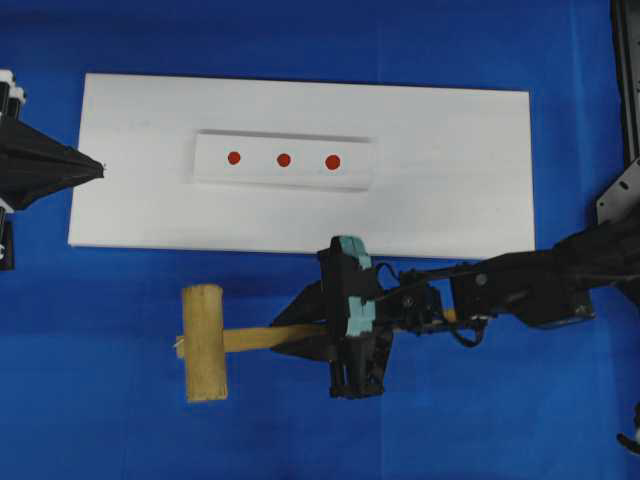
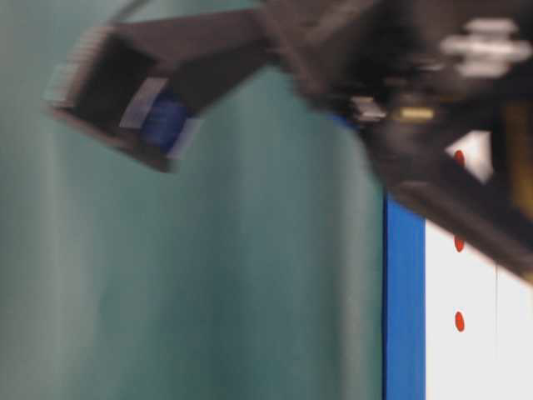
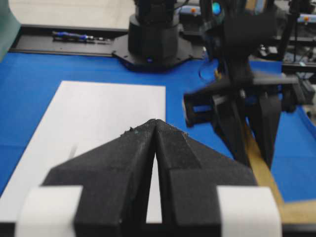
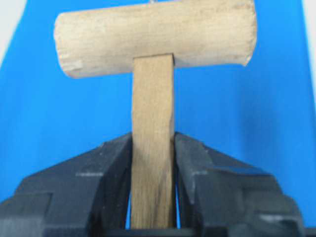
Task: Hit the mark with a hammer.
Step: 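Carry the mallet with the right gripper over the white board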
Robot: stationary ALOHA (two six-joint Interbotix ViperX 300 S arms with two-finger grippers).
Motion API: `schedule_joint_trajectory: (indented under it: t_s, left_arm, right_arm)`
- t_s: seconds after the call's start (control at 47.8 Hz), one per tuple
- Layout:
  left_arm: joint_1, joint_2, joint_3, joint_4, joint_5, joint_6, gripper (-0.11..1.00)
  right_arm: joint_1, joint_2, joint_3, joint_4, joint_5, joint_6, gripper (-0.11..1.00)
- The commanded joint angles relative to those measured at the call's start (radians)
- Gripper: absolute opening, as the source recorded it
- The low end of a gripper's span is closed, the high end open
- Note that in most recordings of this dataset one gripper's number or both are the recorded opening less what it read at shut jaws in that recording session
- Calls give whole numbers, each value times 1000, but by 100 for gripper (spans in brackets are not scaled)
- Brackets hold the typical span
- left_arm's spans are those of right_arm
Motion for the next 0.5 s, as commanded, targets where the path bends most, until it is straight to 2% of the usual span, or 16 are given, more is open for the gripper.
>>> schedule_joint_trajectory:
  t_s: [0.0,0.168,0.377,0.482]
  left_arm:
    - [-3,2,-12,-2,-3,-2,0]
    - [-3,-3,-12,-2,-2,-2,0]
    - [-3,-3,-12,-2,-2,-2,0]
    - [-3,-3,-12,-2,-3,-3,0]
  right_arm:
    - [-18,-89,-9,-2,37,-3,10]
    - [-37,-173,-5,-8,95,-38,10]
    - [-44,-179,2,-8,87,-83,10]
    - [-74,-187,11,-8,87,-98,10]
